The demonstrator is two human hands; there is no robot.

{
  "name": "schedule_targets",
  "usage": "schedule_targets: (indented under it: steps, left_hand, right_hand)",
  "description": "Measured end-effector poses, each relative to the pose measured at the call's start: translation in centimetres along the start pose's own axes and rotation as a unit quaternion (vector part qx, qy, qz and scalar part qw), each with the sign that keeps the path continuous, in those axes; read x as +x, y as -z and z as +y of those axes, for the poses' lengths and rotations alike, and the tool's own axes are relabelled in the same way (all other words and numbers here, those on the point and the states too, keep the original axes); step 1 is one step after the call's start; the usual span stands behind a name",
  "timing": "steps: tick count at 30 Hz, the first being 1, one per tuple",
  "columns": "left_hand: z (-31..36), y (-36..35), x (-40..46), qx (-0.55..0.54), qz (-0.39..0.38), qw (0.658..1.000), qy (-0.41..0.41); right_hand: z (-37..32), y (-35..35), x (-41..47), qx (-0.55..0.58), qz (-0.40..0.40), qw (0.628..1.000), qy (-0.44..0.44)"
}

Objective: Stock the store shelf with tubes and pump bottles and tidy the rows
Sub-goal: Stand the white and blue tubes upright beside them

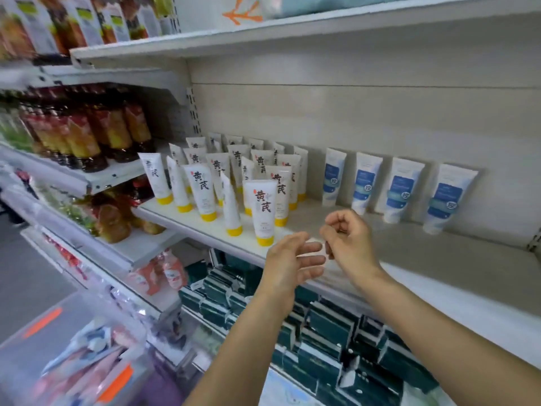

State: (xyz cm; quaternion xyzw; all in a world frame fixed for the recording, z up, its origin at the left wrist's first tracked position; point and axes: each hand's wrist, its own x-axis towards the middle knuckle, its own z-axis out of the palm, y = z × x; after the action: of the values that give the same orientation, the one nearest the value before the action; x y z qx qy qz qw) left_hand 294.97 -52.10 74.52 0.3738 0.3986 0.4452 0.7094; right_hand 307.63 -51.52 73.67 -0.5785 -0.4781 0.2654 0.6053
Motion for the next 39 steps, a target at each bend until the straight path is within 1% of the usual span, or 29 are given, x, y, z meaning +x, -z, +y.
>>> schedule_targets:
  steps: [3,7,13,17,20,22,24,28,32,34,36,39]
  left_hand:
    - [1.1,5.5,-1.6,0.008,0.034,0.999,-0.001]
    - [1.7,13.6,-3.4,-0.015,0.102,0.995,0.006]
    - [2.5,25.8,-6.3,-0.054,0.204,0.977,0.023]
    - [2.3,32.9,-8.2,-0.058,0.265,0.962,0.033]
    - [1.6,37.8,-9.4,-0.064,0.307,0.948,0.055]
    - [1.3,40.9,-9.8,-0.049,0.331,0.940,0.072]
    - [1.0,43.9,-9.8,-0.033,0.357,0.929,0.089]
    - [-0.1,49.7,-8.6,-0.039,0.405,0.904,0.129]
    - [-0.8,55.0,-5.5,-0.021,0.431,0.890,0.148]
    - [-1.0,57.4,-3.3,0.008,0.434,0.887,0.157]
    - [-2.0,60.0,-0.9,0.059,0.427,0.887,0.167]
    - [-4.2,63.9,2.1,0.178,0.405,0.876,0.192]
  right_hand:
    - [-0.8,-5.0,-1.8,0.015,-0.049,0.999,-0.001]
    - [-0.7,-12.8,-4.8,0.013,-0.095,0.995,0.003]
    - [0.8,-24.4,-9.8,0.011,-0.211,0.977,-0.022]
    - [3.0,-31.0,-12.8,0.002,-0.272,0.961,-0.058]
    - [4.8,-35.0,-14.8,-0.007,-0.314,0.944,-0.100]
    - [6.1,-37.4,-15.6,-0.028,-0.333,0.935,-0.120]
    - [7.4,-39.8,-15.9,-0.052,-0.362,0.920,-0.141]
    - [9.8,-44.7,-15.3,-0.098,-0.413,0.890,-0.169]
    - [12.7,-49.9,-14.1,-0.151,-0.439,0.872,-0.154]
    - [14.8,-52.5,-13.3,-0.193,-0.457,0.855,-0.151]
    - [17.2,-55.2,-12.4,-0.257,-0.486,0.825,-0.131]
    - [21.0,-58.8,-11.6,-0.361,-0.541,0.755,-0.080]
